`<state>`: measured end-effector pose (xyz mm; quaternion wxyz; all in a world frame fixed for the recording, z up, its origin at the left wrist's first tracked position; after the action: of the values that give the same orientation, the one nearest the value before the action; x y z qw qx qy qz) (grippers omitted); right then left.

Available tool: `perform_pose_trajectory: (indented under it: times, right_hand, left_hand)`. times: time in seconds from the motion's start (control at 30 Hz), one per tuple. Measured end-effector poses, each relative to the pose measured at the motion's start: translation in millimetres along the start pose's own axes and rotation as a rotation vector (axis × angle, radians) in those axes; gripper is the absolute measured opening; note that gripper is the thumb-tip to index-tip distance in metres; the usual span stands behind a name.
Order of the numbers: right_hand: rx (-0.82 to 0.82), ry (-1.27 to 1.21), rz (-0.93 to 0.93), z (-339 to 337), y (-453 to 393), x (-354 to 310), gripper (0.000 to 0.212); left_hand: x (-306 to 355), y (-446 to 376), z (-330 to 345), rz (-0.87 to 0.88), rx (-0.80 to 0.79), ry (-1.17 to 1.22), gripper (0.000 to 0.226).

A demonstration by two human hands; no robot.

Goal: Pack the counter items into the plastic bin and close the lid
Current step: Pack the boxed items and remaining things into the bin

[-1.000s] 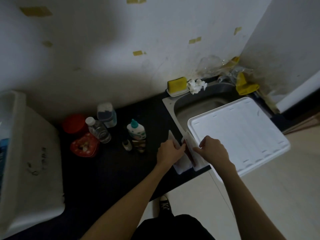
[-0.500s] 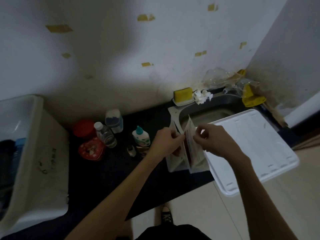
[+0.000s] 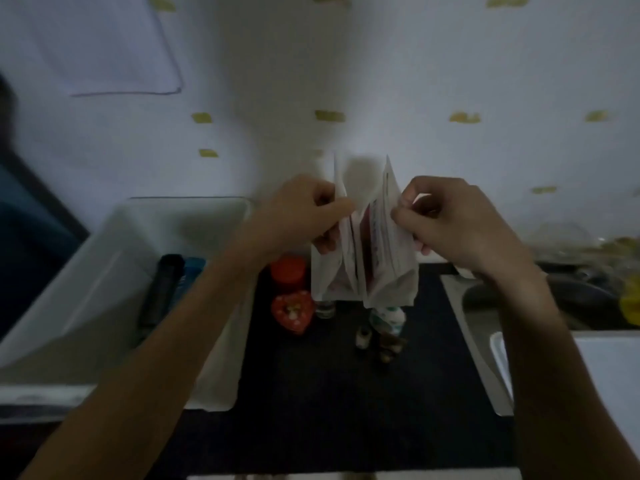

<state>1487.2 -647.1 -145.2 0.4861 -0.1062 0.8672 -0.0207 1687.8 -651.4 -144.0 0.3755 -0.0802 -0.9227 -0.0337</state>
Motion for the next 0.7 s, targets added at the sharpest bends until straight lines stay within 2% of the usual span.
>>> perform_pose_trajectory:
  times: [0.17,0.37,0.5,0.7]
  right_hand:
    - [-0.038,-0.056,-0.111,74.5,-29.8,-51.6,0.009]
    - [-0.128,-0.058,-0.177,173.1,-59.9,-99.6,0.01]
    - [-0.207,-0.038,-0.152,231.0,-77.2,-113.4,0.011]
    - [-0.308,0.046,-0.081,320.8,-117.3,-101.8,0.013]
  left_hand:
    - [-62.8,28.4,-87.2,-0.063,0.116,-0.081,0.031]
    - [-148.7,60.4,-169.2,-0.152,0.177,-0.067,0.026]
    - [-207.7,59.5,-194.2,-0.227,0.145,-0.108,0.03]
    - [-292.2,35.2,-197.8,-0.32,0.077,-0.18,0.023]
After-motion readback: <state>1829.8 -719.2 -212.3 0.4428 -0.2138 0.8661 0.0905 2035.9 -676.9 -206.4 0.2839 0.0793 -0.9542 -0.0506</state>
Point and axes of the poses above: each hand's wrist, its own y-axis away from the middle knuckle, its own z-axis out of the palm, x = y × z, the point moved 1 cm from there along -y, towards the middle knuckle, and after that the axes turned 10 degrees about -y, right-handed, at the moved point
